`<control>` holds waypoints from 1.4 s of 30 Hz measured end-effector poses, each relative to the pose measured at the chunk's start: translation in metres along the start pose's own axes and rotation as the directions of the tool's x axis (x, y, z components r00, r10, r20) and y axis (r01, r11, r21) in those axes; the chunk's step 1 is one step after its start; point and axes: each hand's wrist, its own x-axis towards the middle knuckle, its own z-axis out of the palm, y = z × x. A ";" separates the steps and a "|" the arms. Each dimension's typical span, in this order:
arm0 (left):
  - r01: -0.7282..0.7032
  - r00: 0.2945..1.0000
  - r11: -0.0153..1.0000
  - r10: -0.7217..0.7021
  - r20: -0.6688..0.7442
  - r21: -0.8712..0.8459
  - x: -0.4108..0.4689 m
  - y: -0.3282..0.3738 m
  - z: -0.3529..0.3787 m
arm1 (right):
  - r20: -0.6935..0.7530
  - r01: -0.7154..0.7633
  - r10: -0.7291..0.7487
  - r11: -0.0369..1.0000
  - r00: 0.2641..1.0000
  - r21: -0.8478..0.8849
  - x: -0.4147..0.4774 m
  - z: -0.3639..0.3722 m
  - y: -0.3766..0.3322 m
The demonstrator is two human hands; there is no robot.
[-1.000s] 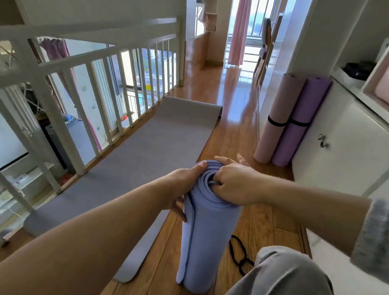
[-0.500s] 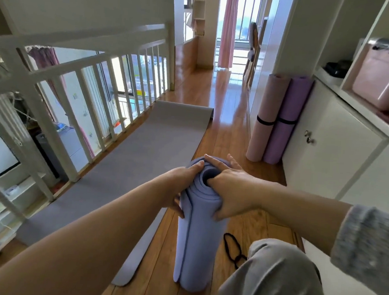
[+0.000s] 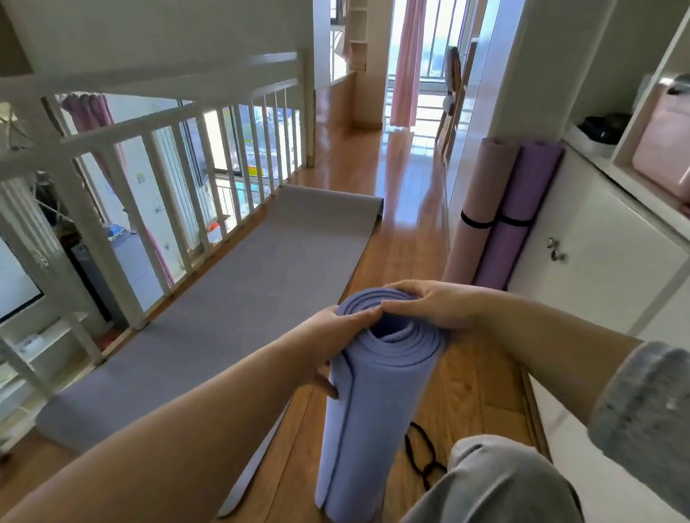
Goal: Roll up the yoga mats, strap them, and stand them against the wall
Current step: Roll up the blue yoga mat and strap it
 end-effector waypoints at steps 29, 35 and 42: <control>-0.423 0.808 0.894 0.447 -0.384 0.151 -0.029 -0.006 0.025 | -0.699 0.514 -0.399 0.856 0.594 -0.052 -0.023 0.051 0.008; -0.246 0.919 0.958 0.182 -0.351 -0.149 -0.008 -0.027 0.017 | -0.738 0.619 -0.547 0.753 0.396 -0.226 -0.004 0.071 0.013; -0.397 0.855 0.890 0.271 -0.443 -0.223 0.061 -0.048 0.023 | -0.580 0.601 -0.651 0.734 0.490 -0.317 0.055 0.054 0.043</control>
